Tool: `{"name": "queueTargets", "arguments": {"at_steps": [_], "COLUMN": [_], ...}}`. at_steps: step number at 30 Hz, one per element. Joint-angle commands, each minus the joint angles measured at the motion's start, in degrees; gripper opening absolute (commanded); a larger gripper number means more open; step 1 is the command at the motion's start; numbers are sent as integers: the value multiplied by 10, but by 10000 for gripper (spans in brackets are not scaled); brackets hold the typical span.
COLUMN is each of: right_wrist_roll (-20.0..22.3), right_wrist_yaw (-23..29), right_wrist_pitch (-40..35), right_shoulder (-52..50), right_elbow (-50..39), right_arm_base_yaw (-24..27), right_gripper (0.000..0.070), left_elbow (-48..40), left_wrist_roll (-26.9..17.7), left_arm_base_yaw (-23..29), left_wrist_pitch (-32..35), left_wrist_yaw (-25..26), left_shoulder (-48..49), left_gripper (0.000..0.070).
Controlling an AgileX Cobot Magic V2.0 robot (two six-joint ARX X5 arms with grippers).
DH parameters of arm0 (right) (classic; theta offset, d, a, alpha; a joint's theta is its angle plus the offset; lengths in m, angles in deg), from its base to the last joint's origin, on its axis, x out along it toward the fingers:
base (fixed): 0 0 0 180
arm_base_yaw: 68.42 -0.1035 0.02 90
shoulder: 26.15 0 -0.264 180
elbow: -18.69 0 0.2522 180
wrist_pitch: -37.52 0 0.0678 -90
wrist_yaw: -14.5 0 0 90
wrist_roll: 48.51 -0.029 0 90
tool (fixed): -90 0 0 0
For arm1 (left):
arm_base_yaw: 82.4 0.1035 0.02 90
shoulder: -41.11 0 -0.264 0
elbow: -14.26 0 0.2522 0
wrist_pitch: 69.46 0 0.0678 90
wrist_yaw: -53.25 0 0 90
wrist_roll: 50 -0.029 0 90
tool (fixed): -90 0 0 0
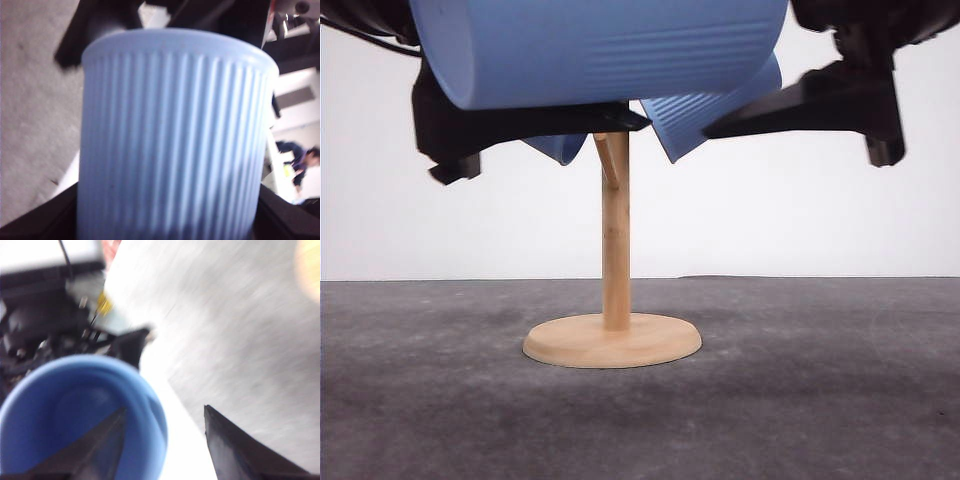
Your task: Place three cups
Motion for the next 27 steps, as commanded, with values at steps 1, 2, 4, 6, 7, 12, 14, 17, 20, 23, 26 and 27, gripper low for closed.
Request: {"name": "queueTargets", "arguments": {"at_steps": [1,2,4,6,7,12,14,17,20,23,26,27], "right_wrist_roll": [30,39,56,74,83,127,147,161,166,171,173,174], "right_wrist_yaw": [-1,-1,-2,-2,-2,-1,-1,1,1,1,1,1], "right_wrist_pitch": [1,5,13,23,29,54,66,75,75,75,75,75], "right_shoulder": [-2,-4,-5,-6,-6,-6,-6,-6,-6,-6,-6,-6], "right_elbow": [12,12,12,12,12,12,12,12,12,12,12,12], "right_arm_base_yaw": [17,32,64,99,116,188,210,230,240,241,241,241], "right_gripper": [312,312,312,312,312,312,312,312,312,312,312,312], "left_elbow": [9,9,9,9,9,9,9,9,9,9,9,9], "left_wrist_roll": [77,97,138,176,197,321,372,453,513,558,594,600], "left_arm_base_yaw": [-4,-4,-4,-4,-4,2,7,16,29,45,60,64], "left_wrist_pitch": [7,7,8,12,13,41,65,98,114,112,112,111], "left_wrist_yaw": [-3,-7,-20,-37,-48,-126,-159,-193,-219,-230,-231,-231], "left_shoulder": [-5,-5,-5,-5,-5,-5,-5,-5,-5,-5,-5,-6], "left_gripper": [383,383,383,383,383,383,383,377,309,275,275,276]}}
